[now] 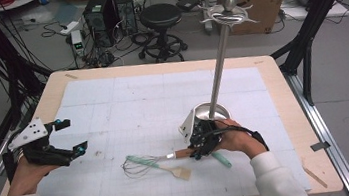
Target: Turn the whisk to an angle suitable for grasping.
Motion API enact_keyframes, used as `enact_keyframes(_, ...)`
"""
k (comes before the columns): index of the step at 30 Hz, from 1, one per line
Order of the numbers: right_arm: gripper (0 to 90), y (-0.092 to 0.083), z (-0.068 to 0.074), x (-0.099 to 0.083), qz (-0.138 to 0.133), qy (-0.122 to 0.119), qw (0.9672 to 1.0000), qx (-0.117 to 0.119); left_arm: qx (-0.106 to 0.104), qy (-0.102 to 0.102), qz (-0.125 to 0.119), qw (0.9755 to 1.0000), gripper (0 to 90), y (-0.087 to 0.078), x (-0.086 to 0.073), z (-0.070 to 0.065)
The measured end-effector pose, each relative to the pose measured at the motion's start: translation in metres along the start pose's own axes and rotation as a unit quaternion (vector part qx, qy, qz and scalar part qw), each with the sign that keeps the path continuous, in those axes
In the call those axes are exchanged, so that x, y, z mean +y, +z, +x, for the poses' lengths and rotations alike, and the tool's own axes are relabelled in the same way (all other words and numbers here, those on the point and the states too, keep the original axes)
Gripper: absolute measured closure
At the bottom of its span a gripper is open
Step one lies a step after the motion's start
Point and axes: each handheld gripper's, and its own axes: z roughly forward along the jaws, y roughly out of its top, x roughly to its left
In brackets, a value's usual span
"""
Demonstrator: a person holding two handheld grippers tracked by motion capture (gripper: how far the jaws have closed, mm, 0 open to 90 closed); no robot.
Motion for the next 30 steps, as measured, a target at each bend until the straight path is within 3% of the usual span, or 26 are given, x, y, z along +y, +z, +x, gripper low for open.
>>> enact_keyframes(6,69.6,-0.020,0.004,-0.001,-0.042,0.046,0.9980,-0.009,-0.003,0.002,-0.005,1.0000,1.7,-0.004,0.002,0.001)
enact_keyframes(8,69.6,-0.024,0.005,-0.001,-0.048,0.053,0.9974,-0.010,-0.010,0.006,-0.008,0.9999,1.6,-0.006,0.003,0.001)
enact_keyframes(16,69.5,-0.040,0.011,0.012,-0.117,0.071,0.9905,-0.011,-0.030,0.021,-0.018,0.9992,1.7,-0.018,0.006,0.002)
enact_keyframes(23,69.5,-0.036,0.009,0.035,-0.125,0.073,0.9895,-0.001,-0.047,0.033,-0.023,0.9981,1.6,-0.023,0.007,0.001)
enact_keyframes(30,70.5,-0.025,0.001,0.050,-0.128,0.079,0.9886,0.007,-0.049,0.035,-0.020,0.9980,1.7,-0.026,0.006,0.000)
